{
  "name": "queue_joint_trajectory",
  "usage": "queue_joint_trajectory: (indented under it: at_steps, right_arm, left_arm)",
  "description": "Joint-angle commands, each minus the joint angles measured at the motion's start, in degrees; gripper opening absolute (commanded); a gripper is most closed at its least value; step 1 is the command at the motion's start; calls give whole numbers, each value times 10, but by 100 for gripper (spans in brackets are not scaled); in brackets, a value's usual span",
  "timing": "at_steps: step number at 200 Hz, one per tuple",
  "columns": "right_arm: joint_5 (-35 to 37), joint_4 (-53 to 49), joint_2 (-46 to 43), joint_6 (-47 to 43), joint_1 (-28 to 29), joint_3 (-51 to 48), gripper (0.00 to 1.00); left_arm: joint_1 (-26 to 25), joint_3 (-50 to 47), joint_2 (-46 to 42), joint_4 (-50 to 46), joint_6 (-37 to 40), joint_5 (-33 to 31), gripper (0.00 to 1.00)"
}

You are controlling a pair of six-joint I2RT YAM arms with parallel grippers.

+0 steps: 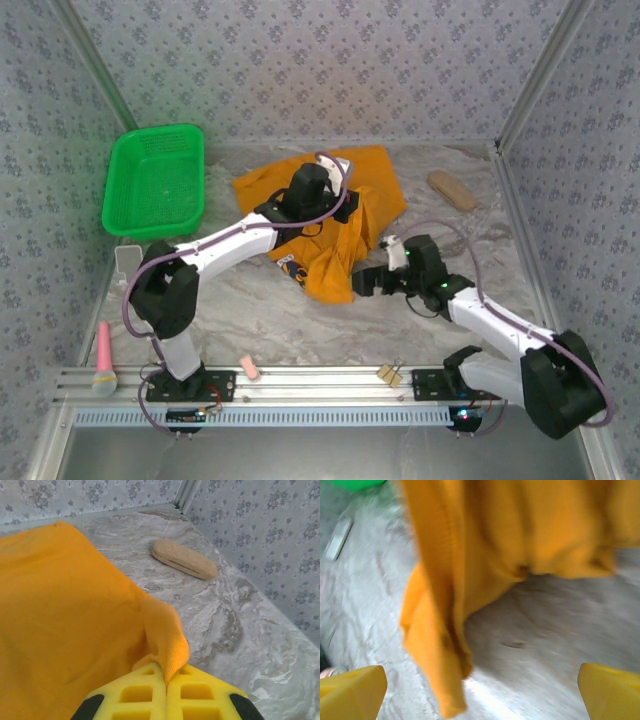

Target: Fold the inside-out t-shirt

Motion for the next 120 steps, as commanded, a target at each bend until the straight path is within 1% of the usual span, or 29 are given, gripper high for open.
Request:
queue_joint_trajectory:
  at_steps: [1,22,26,30,34,39,42,44,46,48,49,51,55,58,64,68,91,103,114,120]
  right_arm:
    - [56,95,56,-35,41,25,100]
    - [67,146,133,-31,70,46,100]
    - [67,157,146,-30,76,50,97]
    - [64,168,160,-30,84,53,92]
    - [67,178,170,-28,90,55,85]
    - [78,192,184,-23,97,56,73]
    - [86,200,189,-21,100,55,59]
    - [91,207,192,-18,101,54,54]
    - [94,213,195,-16,101,52,44]
    - [97,218,196,-14,100,51,35]
    - [99,220,196,-13,99,50,34]
    - [102,224,197,-11,98,48,26]
    - [116,225,193,-6,95,46,14]
    - [129,222,189,-4,91,45,9]
    - [157,206,178,-8,84,46,3]
    - [177,187,168,-18,81,51,0]
    - [309,48,116,-125,61,126,0]
    - [355,9,107,-174,34,183,0]
    - [376,-45,105,-195,4,255,0]
    - [379,-82,106,-206,-10,299,0]
  left_arm:
    - [1,11,-2,35,-35,24,0]
    - [5,12,-2,37,-45,32,0]
    - [7,12,-4,38,-47,33,0]
    - [8,12,-5,40,-48,33,0]
    - [9,12,-5,43,-48,33,0]
    - [11,13,-7,43,-47,33,0]
    - [13,14,-8,43,-47,33,0]
    - [14,15,-9,43,-47,34,0]
    - [16,17,-9,42,-46,34,0]
    - [18,17,-10,41,-45,34,0]
    - [20,18,-10,41,-44,35,0]
    - [22,20,-11,39,-43,35,0]
    - [27,25,-15,34,-39,35,0]
    - [32,30,-18,27,-37,32,0]
    - [44,37,-26,14,-36,23,0]
    - [50,43,-32,6,-37,19,0]
    - [99,88,-62,-32,-43,-20,0]
    - [114,118,-74,-39,-36,-35,0]
    - [120,153,-84,-57,-31,-79,0]
    - [121,177,-88,-77,-31,-115,0]
